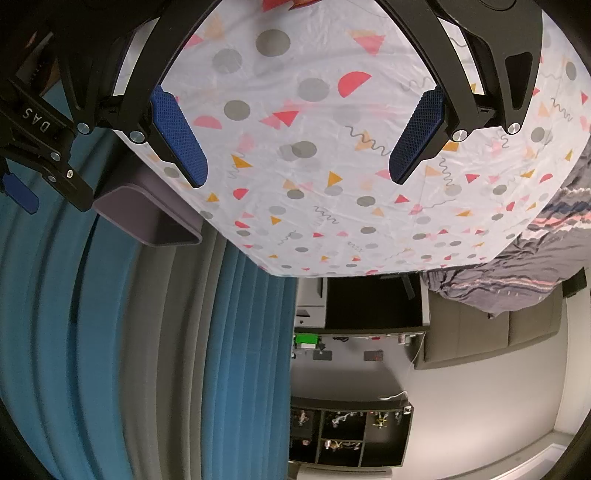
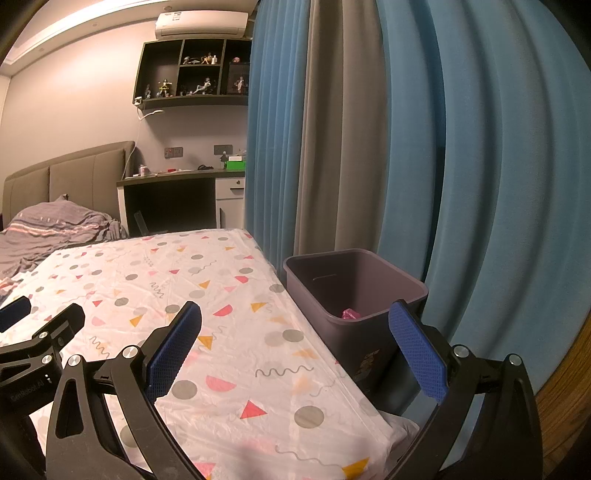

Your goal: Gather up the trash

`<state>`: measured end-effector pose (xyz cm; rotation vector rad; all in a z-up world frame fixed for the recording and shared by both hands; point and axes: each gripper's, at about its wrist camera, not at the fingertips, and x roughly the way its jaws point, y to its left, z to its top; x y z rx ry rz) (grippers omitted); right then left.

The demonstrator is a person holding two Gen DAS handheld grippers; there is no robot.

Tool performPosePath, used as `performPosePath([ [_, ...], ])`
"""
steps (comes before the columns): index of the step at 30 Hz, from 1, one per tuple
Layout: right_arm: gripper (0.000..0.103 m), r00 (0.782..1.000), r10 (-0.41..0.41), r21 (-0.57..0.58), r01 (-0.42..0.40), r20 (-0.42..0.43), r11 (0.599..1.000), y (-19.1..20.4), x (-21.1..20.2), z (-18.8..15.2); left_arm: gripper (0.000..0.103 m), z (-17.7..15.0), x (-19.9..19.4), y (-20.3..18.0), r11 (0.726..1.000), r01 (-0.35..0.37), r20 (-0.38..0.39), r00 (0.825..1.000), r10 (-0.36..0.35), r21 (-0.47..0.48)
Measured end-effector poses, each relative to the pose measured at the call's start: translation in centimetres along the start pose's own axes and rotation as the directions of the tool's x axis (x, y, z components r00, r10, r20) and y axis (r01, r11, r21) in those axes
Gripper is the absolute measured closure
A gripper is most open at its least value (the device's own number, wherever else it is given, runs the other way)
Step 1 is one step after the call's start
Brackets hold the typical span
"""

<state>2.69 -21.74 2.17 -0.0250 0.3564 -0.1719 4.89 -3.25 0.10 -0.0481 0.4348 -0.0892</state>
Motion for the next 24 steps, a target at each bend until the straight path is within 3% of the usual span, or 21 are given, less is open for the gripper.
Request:
performPosePath([
  [24,0.006,1.000,0.001,0.003,-0.001,0.002,1.000,-0.14,0.00,0.05,0.006,0.01,0.07,-0.22,1.000,0.006,-0.001,1.000,-0.006,0.001],
])
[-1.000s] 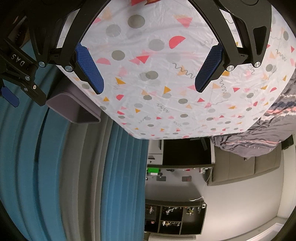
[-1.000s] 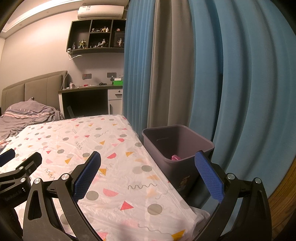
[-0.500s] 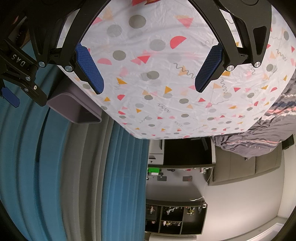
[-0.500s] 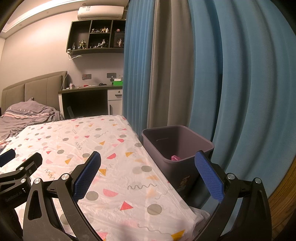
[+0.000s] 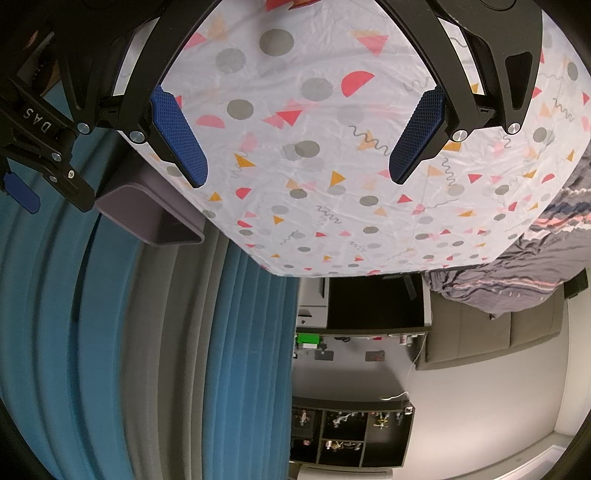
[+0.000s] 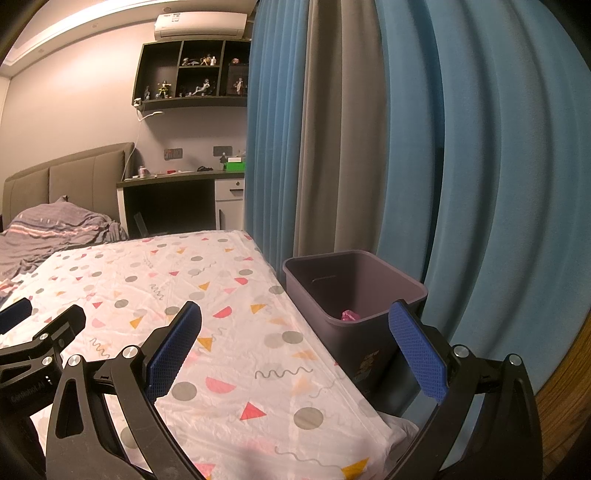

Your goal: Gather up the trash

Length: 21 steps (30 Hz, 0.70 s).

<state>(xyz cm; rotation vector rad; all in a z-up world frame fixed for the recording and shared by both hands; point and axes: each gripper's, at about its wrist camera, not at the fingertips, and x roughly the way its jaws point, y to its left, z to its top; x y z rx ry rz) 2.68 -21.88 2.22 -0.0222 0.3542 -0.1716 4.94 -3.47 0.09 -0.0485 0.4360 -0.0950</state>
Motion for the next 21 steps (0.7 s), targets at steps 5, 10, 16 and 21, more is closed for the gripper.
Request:
performPosePath([
  [5,0.006,1.000,0.001,0.002,-0.001,0.001,1.000,-0.06,-0.05,0.09,0.006,0.07,0.14,-0.35,1.000,0.003,0.000,1.000,-0.003,0.002],
  [10,0.006,1.000,0.000,0.001,0.000,-0.001,1.000,-0.09,0.00,0.09,0.006,0.10,0.15,-0.38,1.000,0.001,0.001,1.000,-0.001,0.004],
  [16,0.006,1.000,-0.001,0.004,0.001,0.003,1.000,-0.11,-0.18,0.30,0.006,0.23,0.16,-0.48,1.000,0.007,0.003,1.000,-0.007,0.005],
  [21,0.006,1.000,-0.001,0.003,0.001,0.002,1.000,-0.18,-0.08,0.23,0.006,0.29,0.20,-0.60,1.000,0.008,0.004,1.000,-0.008,0.007],
])
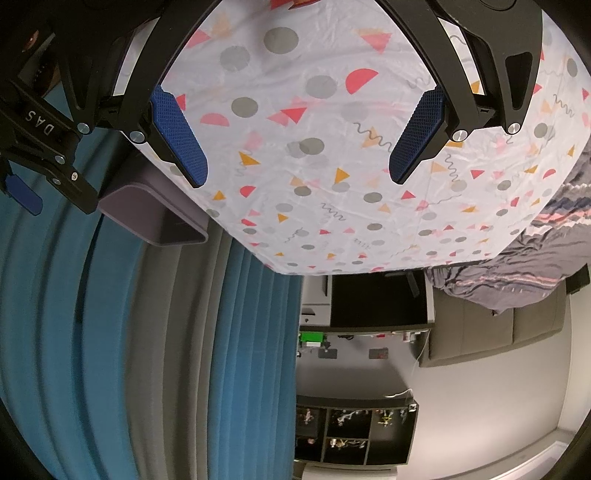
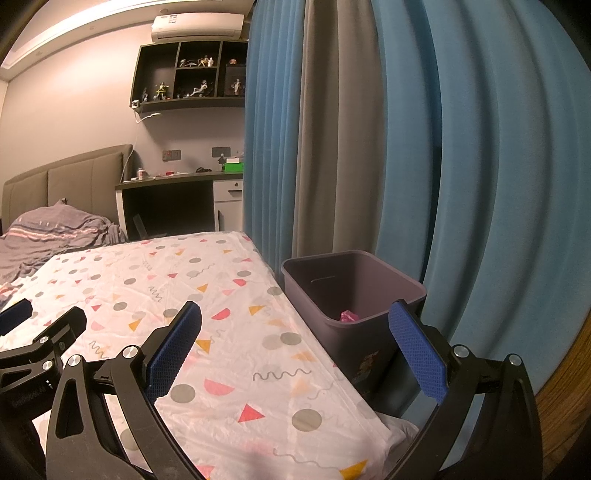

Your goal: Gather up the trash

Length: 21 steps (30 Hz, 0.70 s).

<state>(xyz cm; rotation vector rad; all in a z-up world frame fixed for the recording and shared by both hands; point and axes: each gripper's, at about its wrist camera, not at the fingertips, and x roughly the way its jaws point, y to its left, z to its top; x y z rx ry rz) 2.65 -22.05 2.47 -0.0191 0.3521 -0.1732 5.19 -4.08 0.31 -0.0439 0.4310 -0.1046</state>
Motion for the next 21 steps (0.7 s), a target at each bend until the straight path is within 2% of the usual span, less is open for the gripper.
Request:
performPosePath([
  [21,0.006,1.000,0.001,0.002,-0.001,0.000,1.000,-0.12,0.03,-0.03,0.006,0.21,-0.14,0.25,1.000,0.005,0.007,1.000,-0.005,0.005],
])
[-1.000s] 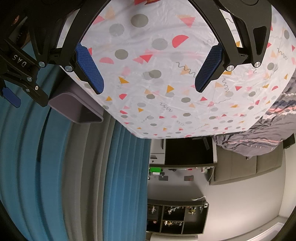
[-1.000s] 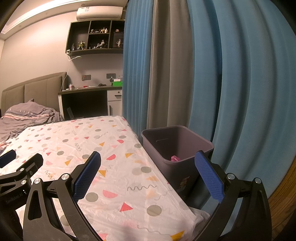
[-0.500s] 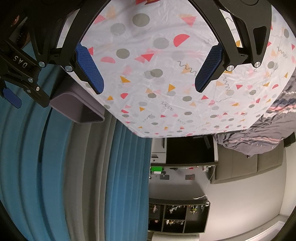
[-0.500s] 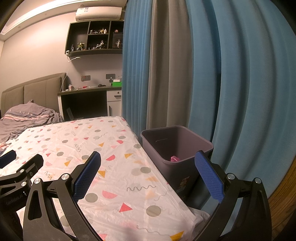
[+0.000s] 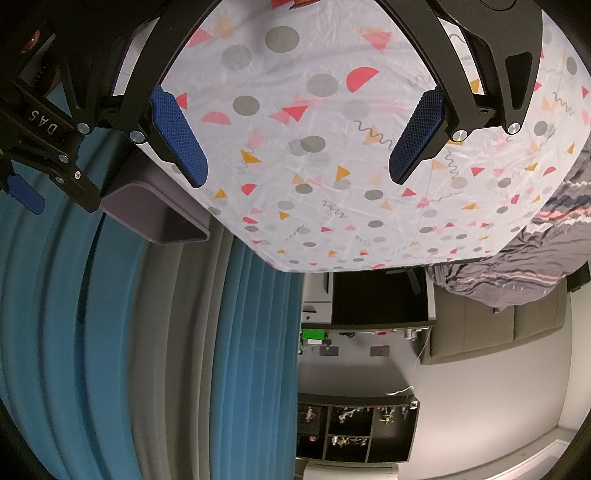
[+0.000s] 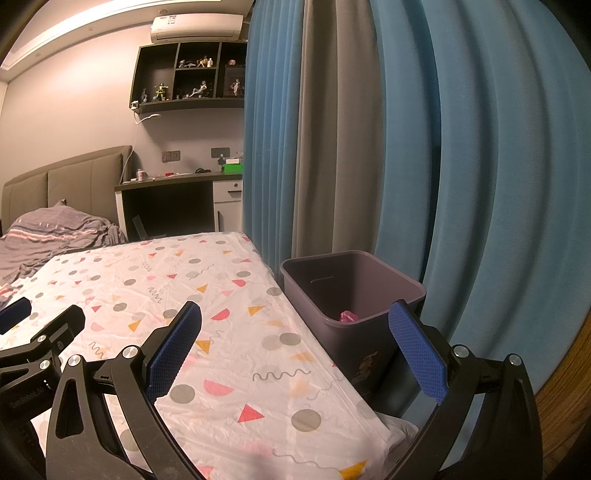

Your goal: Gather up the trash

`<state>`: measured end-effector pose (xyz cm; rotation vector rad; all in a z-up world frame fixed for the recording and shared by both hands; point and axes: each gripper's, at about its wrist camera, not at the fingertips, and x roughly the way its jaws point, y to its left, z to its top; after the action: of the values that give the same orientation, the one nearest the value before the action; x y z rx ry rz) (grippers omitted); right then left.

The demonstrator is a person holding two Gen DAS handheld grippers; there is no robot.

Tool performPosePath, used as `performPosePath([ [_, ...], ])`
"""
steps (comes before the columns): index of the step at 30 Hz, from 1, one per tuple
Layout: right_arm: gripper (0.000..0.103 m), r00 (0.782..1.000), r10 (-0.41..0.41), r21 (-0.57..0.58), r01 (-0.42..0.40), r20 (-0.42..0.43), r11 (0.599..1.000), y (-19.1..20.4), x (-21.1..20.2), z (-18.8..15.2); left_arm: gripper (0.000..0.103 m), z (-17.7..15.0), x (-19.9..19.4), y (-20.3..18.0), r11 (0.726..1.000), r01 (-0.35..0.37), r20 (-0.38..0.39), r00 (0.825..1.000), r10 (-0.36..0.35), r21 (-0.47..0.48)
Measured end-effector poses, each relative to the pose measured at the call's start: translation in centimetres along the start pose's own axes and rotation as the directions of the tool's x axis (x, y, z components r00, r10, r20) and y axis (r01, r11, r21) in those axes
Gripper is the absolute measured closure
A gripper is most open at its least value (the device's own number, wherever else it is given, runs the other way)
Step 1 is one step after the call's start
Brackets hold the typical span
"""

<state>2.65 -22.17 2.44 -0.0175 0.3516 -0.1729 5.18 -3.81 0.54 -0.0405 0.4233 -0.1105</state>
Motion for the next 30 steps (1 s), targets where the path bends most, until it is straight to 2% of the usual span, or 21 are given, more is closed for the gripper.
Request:
performPosePath([
  [10,0.006,1.000,0.001,0.001,-0.001,0.000,1.000,-0.03,0.01,-0.02,0.006,0.11,-0.07,-0.01,1.000,0.001,0.005,1.000,-0.001,-0.001],
  [21,0.006,1.000,0.001,0.002,-0.001,0.000,1.000,-0.03,0.01,-0.06,0.023,0.36,-0.17,-0.26,1.000,0.006,0.004,1.000,-0.006,0.016],
  [30,0.006,1.000,0.001,0.001,-0.001,0.001,1.000,-0.06,-0.01,-0.05,0.030,0.17,-0.46,-0.06,1.000,0.010,0.012,1.000,-0.010,0.016],
])
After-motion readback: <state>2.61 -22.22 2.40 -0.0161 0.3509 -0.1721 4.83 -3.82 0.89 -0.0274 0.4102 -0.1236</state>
